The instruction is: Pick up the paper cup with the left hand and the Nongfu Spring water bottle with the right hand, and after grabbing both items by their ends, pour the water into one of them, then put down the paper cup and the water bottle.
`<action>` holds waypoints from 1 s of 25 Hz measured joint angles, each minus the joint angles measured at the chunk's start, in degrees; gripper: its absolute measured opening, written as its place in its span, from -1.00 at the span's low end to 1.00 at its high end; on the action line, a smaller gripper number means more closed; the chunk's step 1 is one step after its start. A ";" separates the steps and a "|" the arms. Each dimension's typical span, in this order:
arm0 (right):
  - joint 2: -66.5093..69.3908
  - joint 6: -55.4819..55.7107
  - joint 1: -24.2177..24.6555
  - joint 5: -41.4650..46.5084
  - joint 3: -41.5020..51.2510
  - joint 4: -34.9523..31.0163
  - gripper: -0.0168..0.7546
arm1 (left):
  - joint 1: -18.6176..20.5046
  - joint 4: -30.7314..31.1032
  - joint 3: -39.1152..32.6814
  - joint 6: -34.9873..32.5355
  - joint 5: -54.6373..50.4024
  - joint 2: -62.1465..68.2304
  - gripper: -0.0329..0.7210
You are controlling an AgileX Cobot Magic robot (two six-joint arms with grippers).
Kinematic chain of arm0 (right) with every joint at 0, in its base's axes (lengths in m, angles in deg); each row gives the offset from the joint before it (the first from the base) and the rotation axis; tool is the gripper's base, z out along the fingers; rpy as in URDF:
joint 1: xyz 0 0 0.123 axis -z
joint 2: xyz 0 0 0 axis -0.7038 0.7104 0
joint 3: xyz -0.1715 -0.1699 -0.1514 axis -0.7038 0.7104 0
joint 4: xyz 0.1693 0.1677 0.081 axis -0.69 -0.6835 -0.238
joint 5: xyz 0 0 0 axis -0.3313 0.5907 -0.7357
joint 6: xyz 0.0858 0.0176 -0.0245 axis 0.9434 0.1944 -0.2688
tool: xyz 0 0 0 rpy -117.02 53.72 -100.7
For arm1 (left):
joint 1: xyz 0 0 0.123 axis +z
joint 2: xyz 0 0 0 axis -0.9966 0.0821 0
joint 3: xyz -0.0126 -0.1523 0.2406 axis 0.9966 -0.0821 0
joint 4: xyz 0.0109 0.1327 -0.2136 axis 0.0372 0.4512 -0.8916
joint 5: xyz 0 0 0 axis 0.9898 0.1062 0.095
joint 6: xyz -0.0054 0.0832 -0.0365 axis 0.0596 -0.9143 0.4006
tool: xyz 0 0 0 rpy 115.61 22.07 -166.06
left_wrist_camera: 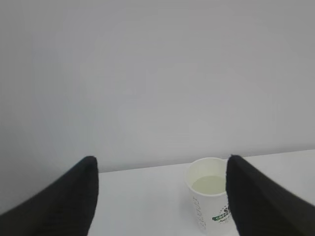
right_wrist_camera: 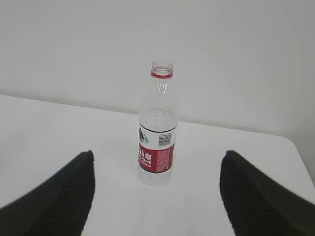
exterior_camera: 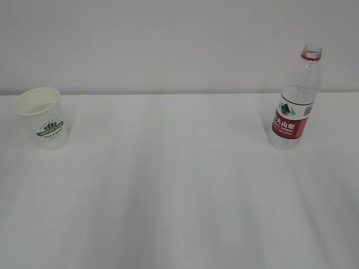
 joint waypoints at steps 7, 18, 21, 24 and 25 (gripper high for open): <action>-1.92 0.00 0.00 11.35 -5.06 0.00 0.58 | 0.00 -3.42 1.38 0.00 -11.09 -4.33 0.62; -1.92 1.47 0.00 26.84 -10.29 0.00 0.58 | 0.00 -8.88 7.61 -2.17 -29.48 -4.67 0.53; -1.92 2.08 0.00 29.40 -11.02 0.00 0.58 | 0.00 -11.92 8.26 -4.56 -33.63 -4.67 0.52; -1.96 2.50 0.00 32.58 -11.61 0.00 0.58 | 0.00 -16.43 8.53 -7.24 -37.98 -4.67 0.51; -2.06 2.94 0.00 33.82 -11.77 0.00 0.58 | 0.00 -18.21 8.53 -8.76 -39.43 -4.67 0.51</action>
